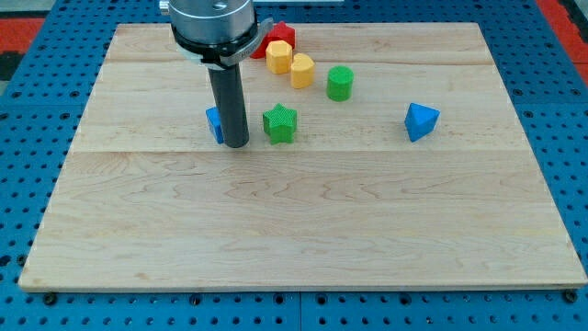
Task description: Move the green star and the green circle to the center
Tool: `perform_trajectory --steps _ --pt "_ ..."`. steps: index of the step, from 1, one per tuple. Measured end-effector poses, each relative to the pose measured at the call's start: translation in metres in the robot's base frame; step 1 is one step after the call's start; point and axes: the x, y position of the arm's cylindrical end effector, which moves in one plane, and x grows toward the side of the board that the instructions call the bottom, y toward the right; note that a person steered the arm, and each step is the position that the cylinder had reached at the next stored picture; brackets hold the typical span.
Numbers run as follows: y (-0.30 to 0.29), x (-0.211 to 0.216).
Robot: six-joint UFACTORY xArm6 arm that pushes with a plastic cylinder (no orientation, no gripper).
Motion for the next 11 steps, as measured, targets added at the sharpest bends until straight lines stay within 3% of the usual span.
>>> perform_trajectory --steps 1,2,3,4,6,7,9,10,11 --pt "-0.002 0.009" --pt "0.092 0.025" --pt "0.184 -0.013" --pt "0.192 -0.069" --pt "0.166 -0.106" --pt "0.141 -0.103" --pt "0.152 -0.13" --pt "0.151 -0.162" --pt "0.135 -0.114"
